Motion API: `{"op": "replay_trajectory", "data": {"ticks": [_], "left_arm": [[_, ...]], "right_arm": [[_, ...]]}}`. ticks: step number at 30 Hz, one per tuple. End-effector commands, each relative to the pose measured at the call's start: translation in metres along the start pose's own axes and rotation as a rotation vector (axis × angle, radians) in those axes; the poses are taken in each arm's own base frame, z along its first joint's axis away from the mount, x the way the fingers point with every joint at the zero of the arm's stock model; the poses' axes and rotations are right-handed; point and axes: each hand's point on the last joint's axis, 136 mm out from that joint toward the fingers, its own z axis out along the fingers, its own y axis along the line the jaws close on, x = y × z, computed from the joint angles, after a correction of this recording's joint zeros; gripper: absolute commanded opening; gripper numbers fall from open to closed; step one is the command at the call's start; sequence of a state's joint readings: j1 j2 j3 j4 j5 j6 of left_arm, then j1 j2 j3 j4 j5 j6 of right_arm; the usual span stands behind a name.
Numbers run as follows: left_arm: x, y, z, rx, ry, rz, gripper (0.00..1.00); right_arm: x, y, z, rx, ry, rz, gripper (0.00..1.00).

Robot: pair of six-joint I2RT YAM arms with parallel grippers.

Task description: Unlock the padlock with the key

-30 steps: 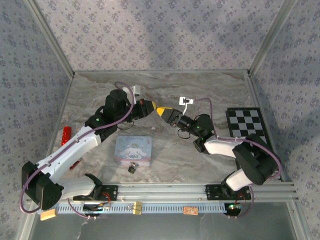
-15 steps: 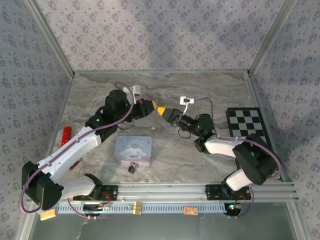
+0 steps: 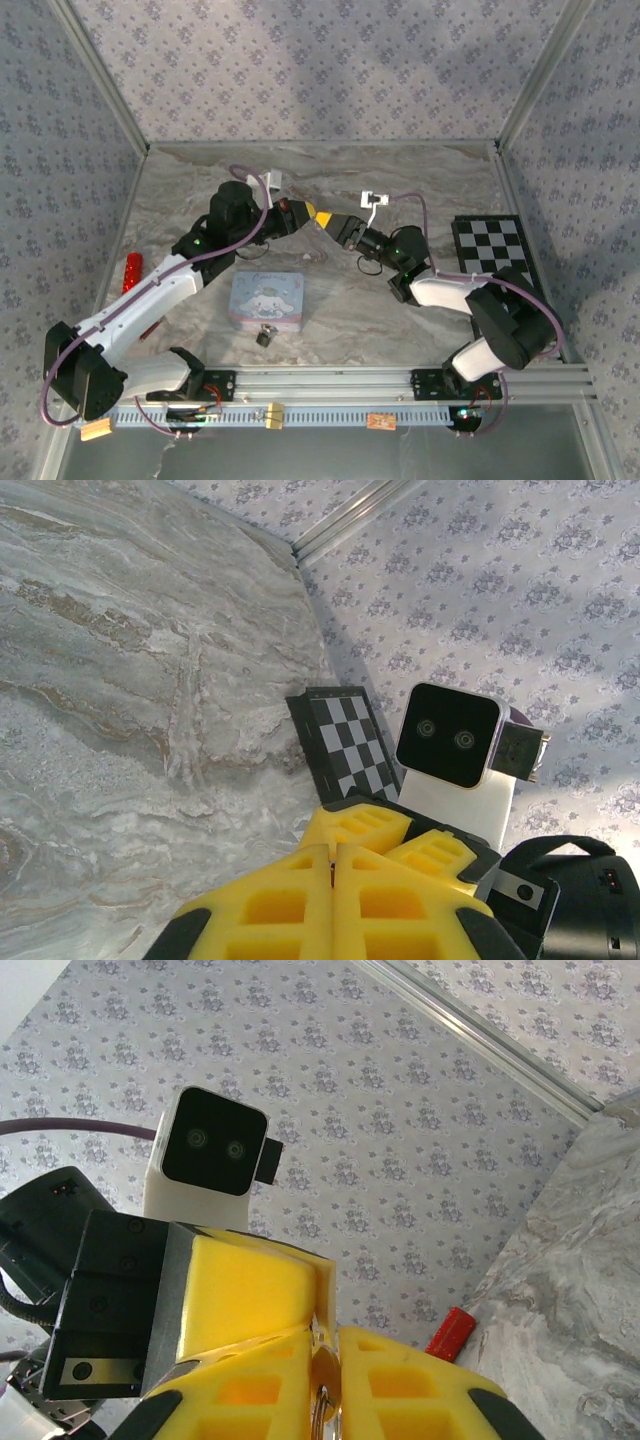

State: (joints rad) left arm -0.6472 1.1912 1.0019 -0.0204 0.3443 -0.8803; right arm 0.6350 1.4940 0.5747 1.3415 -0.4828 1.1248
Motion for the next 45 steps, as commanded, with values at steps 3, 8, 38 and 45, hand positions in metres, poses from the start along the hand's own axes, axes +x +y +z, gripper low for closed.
{"op": "replay_trajectory", "data": {"ticks": [3,8,38,45], "left_arm": [[0.001,0.006,-0.001,0.0,-0.016,0.039,0.0],[0.0,0.014,-0.003,-0.025,-0.04,0.056,0.08],[0.049,0.142,-0.107,-0.906,0.267,0.195,0.81],[0.078,0.172,-0.159,-1.163,0.307,0.152,1.0]], "right_arm": [[-0.012,0.032,0.005,-0.102,-0.006,-0.047,0.02],[-0.012,0.03,0.003,-0.097,-0.006,-0.044,0.0],[0.001,-0.053,-0.089,0.59,0.264,-0.336,0.0],[0.0,-0.059,-0.099,0.611,0.26,-0.325,0.0]]}}
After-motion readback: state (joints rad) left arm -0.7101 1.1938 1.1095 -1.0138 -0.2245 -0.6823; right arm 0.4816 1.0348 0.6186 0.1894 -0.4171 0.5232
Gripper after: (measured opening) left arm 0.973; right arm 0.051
